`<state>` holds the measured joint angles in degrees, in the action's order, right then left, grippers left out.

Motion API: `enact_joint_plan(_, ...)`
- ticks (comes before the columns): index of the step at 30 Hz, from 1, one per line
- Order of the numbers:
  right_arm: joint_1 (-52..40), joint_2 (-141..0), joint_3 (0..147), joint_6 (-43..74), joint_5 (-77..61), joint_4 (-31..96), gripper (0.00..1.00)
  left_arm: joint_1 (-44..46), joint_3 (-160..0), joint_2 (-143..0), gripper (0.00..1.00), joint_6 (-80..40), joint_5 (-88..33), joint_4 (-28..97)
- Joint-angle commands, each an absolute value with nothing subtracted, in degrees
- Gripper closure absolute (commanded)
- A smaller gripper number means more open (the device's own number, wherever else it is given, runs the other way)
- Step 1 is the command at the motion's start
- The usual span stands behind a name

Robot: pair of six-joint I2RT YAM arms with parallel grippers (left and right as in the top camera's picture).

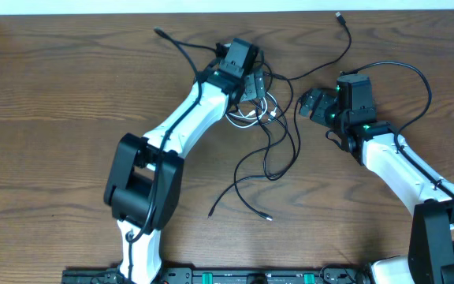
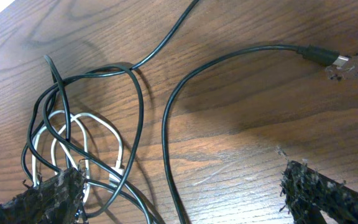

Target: Untangle cables

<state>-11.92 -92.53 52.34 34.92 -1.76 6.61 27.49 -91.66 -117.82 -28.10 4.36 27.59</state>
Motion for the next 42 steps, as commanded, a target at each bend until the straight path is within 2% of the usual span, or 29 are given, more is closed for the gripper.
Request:
enact_joint_plan(1,-12.10,-92.60,52.47,34.00,-1.91,6.63,0.01,27.24,-95.74,-121.99,0.03,-26.79,4.05,30.89)
enact_joint_plan(21,-12.10,-92.60,52.47,33.98,-1.89,6.46,0.01,27.35,-95.85,-127.11,0.03,-26.85,1.89,31.75)
enact_joint_plan(23,-12.10,-92.60,52.47,33.98,-1.89,6.46,0.01,27.38,-95.85,-127.11,0.15,-26.89,1.89,31.94)
enact_joint_plan(32,-12.10,-92.60,52.47,34.00,-1.91,6.46,0.01,28.99,-95.81,-127.11,0.44,-28.82,1.91,32.82)
enact_joint_plan(42,-12.10,-92.60,52.47,34.00,-1.93,6.52,0.01,30.41,-95.81,-127.11,0.54,-28.82,1.93,32.82)
